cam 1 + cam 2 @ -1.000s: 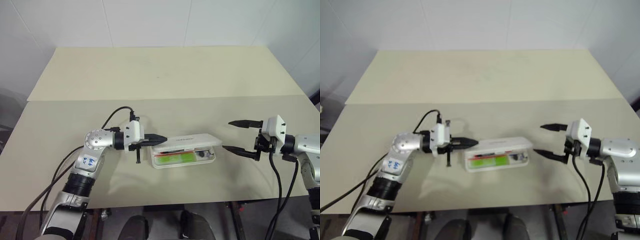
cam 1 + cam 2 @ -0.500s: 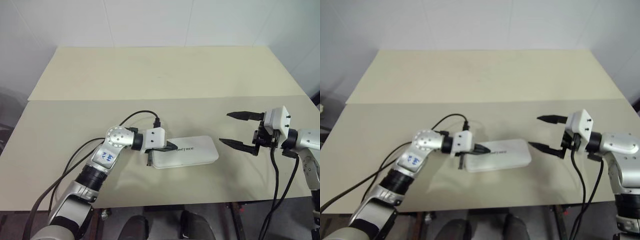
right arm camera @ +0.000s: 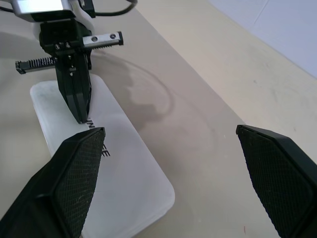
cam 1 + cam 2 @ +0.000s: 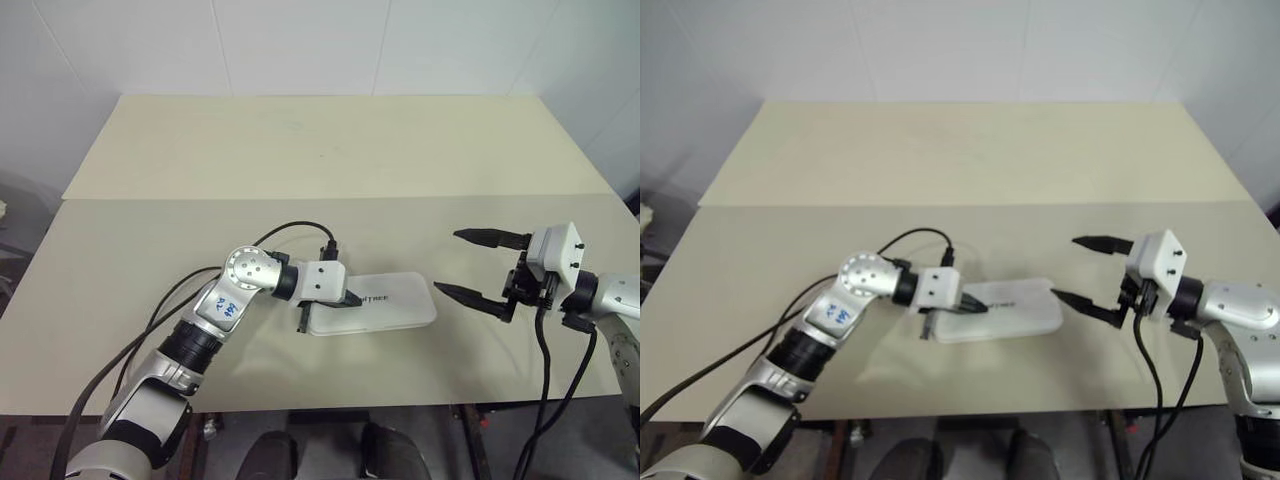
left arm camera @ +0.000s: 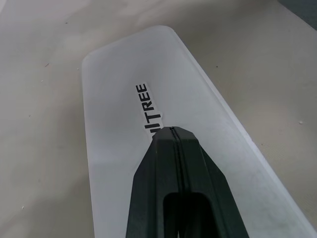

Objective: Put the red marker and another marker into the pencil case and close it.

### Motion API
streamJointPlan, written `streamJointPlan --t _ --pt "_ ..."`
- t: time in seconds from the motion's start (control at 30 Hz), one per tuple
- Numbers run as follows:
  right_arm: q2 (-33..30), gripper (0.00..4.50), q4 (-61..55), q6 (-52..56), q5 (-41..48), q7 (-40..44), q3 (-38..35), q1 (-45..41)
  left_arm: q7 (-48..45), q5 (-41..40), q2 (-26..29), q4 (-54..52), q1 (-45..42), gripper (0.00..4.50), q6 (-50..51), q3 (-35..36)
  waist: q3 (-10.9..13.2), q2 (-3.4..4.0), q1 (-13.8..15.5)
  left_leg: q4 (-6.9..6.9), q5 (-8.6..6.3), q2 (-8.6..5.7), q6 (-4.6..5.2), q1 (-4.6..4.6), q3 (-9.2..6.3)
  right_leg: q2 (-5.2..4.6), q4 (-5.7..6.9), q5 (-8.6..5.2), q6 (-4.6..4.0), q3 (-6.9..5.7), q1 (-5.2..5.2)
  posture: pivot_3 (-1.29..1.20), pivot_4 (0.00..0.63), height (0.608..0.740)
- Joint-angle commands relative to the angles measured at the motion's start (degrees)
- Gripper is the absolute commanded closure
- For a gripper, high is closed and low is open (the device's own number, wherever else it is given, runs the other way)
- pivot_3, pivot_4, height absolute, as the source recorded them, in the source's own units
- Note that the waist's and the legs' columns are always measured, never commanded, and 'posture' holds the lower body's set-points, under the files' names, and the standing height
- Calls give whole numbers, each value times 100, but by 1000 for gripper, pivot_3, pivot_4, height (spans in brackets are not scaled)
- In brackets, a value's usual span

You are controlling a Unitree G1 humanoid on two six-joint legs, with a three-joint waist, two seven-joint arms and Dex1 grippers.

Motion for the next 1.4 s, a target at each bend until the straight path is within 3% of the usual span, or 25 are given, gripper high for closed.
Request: streamJointPlan --t 0.03,0.2,0.33,0.47,0.6,0.77,1.07,1.4 --pt "56 0 -111 -32 101 -85 -126 -61 165 -149 -123 -122 235 4480 379 115 0 0 10 1 0 0 0 0 1 0 0 0 0 1 0 0 150 740" --pt "182 0 242 -137 22 11 109 -330 360 -1097 -251 -627 443 4480 941 984 1 -1 -11 2 1 1 1 -3 -1 0 0 0 0 0 -5 0 150 740" --pt "314 0 676 -278 -83 173 326 -618 166 -1790 33 -1060 867 4311 822 1722 1 -1 -87 1 1 4 1 -4 -3 0 0 0 0 -1 -7 0 150 740" --pt "377 0 1146 -470 -176 359 480 -888 180 -2123 456 -1391 1524 3255 756 2352 2 -1 -137 -3 1 2 1 -5 -5 -1 0 0 0 -2 -7 0 150 740" --pt "458 0 1534 -641 -273 507 591 -1127 144 -2370 885 -1656 2302 1772 681 2913 4 1 -146 -5 0 3 1 -5 -7 -1 1 0 0 -3 -10 0 150 740" --pt "598 0 1955 -1002 -323 558 518 -1236 165 -2664 1005 -1981 2984 35 490 3348 5 2 -111 -5 -1 2 -1 -8 -15 -5 1 0 0 -3 -7 0 150 740" --pt "404 0 2382 -1398 -307 754 222 -921 838 -2580 572 -2199 2962 35 114 3308 5 3 -125 -5 -2 1 -2 -6 -11 -5 1 0 -1 -2 -7 0 150 740" --pt "149 0 1922 -1321 -135 726 -364 -32 729 -2636 648 -2030 2672 35 272 3126 5 3 -125 -5 -2 1 -2 -3 -1 -5 1 0 0 -1 -6 0 150 740"
